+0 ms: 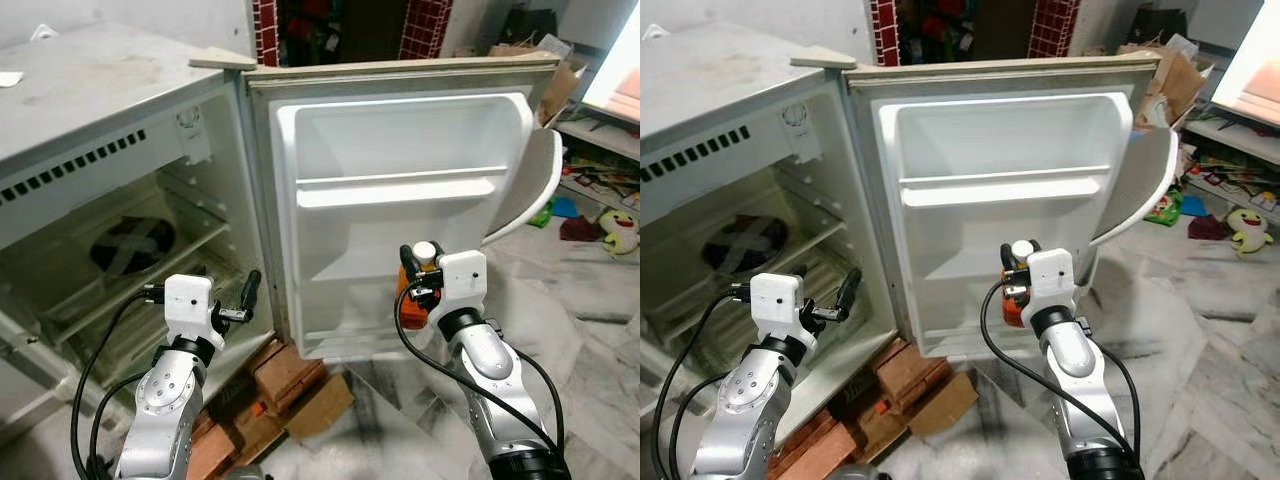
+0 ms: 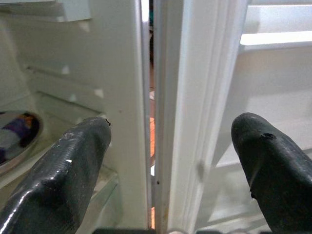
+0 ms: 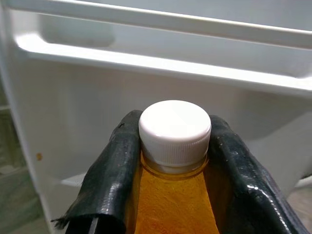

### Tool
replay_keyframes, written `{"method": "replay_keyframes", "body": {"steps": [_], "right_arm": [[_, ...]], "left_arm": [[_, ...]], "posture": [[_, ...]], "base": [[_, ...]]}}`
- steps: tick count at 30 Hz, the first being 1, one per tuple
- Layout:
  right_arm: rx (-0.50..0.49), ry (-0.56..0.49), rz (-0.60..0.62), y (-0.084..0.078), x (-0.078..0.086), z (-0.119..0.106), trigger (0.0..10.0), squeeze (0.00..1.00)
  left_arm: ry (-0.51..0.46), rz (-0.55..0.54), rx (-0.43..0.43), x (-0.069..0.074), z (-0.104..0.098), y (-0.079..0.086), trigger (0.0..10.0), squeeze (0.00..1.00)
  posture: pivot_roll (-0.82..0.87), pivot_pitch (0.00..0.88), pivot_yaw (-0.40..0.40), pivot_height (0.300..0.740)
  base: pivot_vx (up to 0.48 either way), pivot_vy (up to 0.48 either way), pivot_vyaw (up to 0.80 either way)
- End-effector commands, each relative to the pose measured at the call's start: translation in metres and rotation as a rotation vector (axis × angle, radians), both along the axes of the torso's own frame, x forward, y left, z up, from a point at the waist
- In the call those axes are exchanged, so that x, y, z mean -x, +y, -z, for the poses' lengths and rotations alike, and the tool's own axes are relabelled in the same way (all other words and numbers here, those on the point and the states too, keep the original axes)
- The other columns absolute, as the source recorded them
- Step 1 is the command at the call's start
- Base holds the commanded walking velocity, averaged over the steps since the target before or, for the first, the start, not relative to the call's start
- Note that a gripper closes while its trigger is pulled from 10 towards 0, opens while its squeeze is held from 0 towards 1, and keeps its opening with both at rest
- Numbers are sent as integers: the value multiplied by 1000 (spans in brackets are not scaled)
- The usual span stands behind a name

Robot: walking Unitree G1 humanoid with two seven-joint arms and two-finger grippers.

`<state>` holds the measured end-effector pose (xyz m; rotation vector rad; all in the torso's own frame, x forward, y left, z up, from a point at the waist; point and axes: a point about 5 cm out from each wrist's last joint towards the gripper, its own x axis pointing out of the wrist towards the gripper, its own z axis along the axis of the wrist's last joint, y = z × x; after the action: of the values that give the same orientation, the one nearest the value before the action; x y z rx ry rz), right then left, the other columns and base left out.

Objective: Restocking fridge

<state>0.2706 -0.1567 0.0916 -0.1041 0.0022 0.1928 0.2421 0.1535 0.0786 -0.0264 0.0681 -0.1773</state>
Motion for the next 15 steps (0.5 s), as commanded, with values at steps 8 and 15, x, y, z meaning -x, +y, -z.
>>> {"method": "replay_keyframes", "body": {"steps": [8,15], "right_arm": [[5,-47,-5,0,-5,-10,10000,0],[6,-45,-10,-1,-4,-10,10000,0]], "left_arm": [[-1,13,-5,-1,0,-2,10000,0],[0,10,0,1,1,-3,10000,0]], "posture": [[45,0,-4,740],[45,0,-5,740]], "base": [[413,0,0],[407,0,0]]}}
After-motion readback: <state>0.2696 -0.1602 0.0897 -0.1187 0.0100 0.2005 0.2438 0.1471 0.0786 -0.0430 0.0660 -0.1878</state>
